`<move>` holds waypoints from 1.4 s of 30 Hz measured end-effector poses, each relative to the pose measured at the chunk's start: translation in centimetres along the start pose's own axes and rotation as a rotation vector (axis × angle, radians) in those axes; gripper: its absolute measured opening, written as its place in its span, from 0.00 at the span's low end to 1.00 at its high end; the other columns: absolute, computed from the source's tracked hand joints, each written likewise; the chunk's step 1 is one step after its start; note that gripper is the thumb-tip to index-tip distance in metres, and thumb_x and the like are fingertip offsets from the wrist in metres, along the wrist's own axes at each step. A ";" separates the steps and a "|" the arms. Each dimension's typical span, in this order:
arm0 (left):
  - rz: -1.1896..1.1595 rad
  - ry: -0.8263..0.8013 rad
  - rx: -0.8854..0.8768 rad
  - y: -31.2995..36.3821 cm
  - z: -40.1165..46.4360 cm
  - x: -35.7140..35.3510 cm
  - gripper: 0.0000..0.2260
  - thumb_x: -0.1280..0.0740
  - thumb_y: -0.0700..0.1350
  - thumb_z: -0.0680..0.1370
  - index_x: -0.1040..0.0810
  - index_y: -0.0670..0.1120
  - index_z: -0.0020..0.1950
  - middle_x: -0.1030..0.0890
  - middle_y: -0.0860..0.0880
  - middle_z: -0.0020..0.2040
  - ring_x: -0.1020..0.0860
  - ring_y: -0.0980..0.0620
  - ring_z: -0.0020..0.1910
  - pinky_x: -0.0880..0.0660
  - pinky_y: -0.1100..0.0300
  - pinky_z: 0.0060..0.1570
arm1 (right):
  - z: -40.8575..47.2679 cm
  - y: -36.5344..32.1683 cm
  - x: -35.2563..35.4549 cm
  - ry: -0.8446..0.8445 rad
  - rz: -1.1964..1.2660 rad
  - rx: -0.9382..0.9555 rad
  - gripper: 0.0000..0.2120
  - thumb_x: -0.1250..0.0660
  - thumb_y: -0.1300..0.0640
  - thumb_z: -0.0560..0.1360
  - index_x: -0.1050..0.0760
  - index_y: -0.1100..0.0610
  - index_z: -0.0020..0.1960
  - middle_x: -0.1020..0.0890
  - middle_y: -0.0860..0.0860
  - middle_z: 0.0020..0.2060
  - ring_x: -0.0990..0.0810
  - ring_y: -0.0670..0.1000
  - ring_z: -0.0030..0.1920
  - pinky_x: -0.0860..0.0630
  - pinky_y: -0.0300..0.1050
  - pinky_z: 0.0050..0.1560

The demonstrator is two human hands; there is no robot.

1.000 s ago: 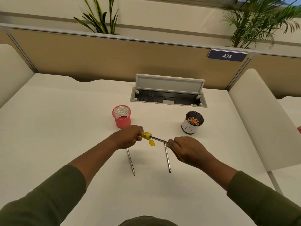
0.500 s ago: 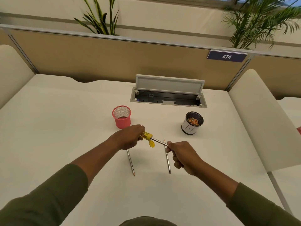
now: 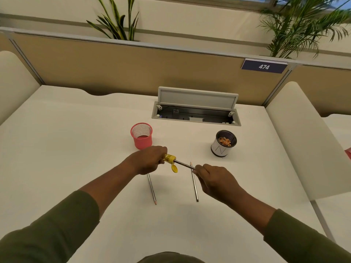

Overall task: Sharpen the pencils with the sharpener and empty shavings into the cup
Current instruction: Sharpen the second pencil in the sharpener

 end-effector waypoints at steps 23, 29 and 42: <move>0.037 -0.012 -0.003 0.0 0.0 0.2 0.06 0.38 0.39 0.78 0.33 0.49 0.45 0.25 0.50 0.43 0.25 0.49 0.43 0.26 0.53 0.42 | 0.0 0.7 1.0 -0.040 -0.070 0.056 0.07 0.38 0.57 0.79 0.27 0.61 0.50 0.31 0.52 0.28 0.36 0.54 0.25 0.45 0.45 0.29; -0.007 0.077 0.015 -0.3 -0.3 -0.3 0.03 0.40 0.38 0.79 0.31 0.45 0.48 0.24 0.46 0.45 0.24 0.47 0.43 0.24 0.48 0.42 | 0.6 -0.6 0.0 -0.001 0.274 -0.269 0.14 0.41 0.54 0.79 0.25 0.57 0.38 0.27 0.50 0.25 0.32 0.51 0.23 0.40 0.39 0.26; -0.051 -0.005 0.056 -1.6 -0.2 -2.2 0.06 0.38 0.40 0.79 0.32 0.48 0.44 0.25 0.50 0.42 0.26 0.49 0.41 0.28 0.52 0.40 | 1.1 -0.7 0.2 -0.318 0.625 -0.645 0.08 0.41 0.53 0.80 0.25 0.56 0.50 0.23 0.49 0.36 0.26 0.48 0.35 0.32 0.41 0.34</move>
Point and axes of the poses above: each hand's wrist, its own z-axis towards the middle knuckle, its own x-axis out of the back of the hand, y = z × x, the point moved 3 cm from there along z, towards the middle knuckle
